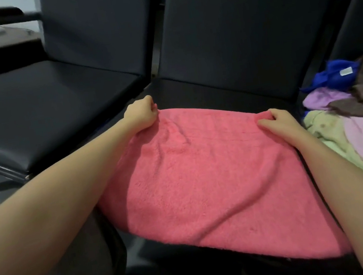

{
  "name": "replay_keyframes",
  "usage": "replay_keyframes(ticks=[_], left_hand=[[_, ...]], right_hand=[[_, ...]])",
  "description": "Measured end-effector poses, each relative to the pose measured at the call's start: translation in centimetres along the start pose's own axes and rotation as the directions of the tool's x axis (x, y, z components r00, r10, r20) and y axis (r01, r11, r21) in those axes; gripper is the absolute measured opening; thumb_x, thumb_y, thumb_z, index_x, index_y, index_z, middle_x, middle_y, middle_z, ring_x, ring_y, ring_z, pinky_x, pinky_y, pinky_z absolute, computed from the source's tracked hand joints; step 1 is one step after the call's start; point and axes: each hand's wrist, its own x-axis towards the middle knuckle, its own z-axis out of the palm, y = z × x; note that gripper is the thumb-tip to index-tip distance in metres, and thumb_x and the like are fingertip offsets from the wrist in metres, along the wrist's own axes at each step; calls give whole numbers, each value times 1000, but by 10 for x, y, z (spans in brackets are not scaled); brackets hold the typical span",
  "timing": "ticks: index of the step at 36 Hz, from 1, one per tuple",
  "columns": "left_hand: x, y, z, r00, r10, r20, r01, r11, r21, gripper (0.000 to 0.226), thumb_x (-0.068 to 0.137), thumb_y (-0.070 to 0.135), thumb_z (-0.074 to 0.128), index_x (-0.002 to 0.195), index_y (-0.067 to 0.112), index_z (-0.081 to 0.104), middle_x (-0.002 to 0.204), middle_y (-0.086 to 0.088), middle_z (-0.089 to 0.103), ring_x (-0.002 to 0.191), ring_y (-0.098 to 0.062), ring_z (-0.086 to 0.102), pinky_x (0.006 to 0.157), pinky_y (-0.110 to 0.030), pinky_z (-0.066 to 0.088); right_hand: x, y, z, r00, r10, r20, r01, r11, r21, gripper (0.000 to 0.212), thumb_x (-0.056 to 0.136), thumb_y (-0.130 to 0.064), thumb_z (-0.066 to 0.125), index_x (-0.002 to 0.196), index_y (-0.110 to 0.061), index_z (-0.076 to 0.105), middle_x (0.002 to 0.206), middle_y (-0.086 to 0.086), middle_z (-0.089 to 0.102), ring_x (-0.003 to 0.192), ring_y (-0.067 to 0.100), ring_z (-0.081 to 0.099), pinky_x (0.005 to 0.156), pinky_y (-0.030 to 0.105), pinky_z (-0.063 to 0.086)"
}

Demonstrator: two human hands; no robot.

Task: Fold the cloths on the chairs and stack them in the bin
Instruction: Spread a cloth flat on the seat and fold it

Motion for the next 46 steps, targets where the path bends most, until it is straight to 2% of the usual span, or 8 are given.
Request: replay_keyframes(ticks=[8,11,15,19,24,38,43,46], left_hand=[[4,0,6,999,-32,2,32,999,-2,31,101,27,36,114,1,46,116,-24,58,105,-43,54,80,-42,42],[3,1,7,1000,-7,18,6,999,36,32,102,28,34,114,1,46,118,-22,56,106,-41,53,80,-41,40],[3,2,9,1000,-6,25,5,999,44,32,102,28,33,115,1,46,120,-21,54,107,-40,53,79,-40,39],[2,3,10,1000,-18,23,17,999,37,32,102,28,32,115,2,45,122,-20,52,109,-40,52,81,-40,38],[0,4,10,1000,-25,15,25,999,21,32,102,28,32,115,2,46,122,-20,53,109,-40,53,82,-40,39],[-1,-3,-3,989,-127,81,148,918,-368,14,94,29,52,92,15,55,92,-5,58,91,-25,57,75,-30,41],[-2,-8,-5,989,-115,90,144,878,-456,15,94,28,54,95,13,56,90,-3,57,83,-18,52,71,-28,41],[-3,-9,-8,988,-113,107,152,856,-494,15,93,29,57,93,14,56,78,2,53,72,-15,51,58,-27,42]], right_hand=[[37,59,-13,983,137,119,-137,991,-4,81,41,-78,70,102,-24,68,117,3,59,114,30,54,101,47,42],[23,42,-14,976,72,207,-82,996,42,47,56,-60,73,100,-45,69,133,1,46,121,23,50,107,42,39],[0,6,-14,958,41,285,-89,983,159,27,89,-18,61,115,-21,65,121,-6,60,104,11,59,90,24,43],[-1,-7,-18,957,63,283,-107,984,144,15,91,-20,60,80,-17,69,60,-9,67,57,3,61,57,17,48],[-1,-34,-18,885,85,457,-63,996,-62,24,88,-32,63,99,-13,74,91,7,73,83,21,67,80,34,52],[-4,-17,-30,949,122,290,-158,982,107,22,87,-28,65,96,-9,72,93,14,70,86,27,59,81,40,46],[-6,-19,-36,994,108,33,-113,952,286,20,90,-18,62,71,-16,63,53,-11,65,53,1,59,57,17,49],[-12,-24,-43,997,60,-52,-47,972,230,22,89,-20,64,79,-1,66,85,13,69,76,17,55,72,33,45]])
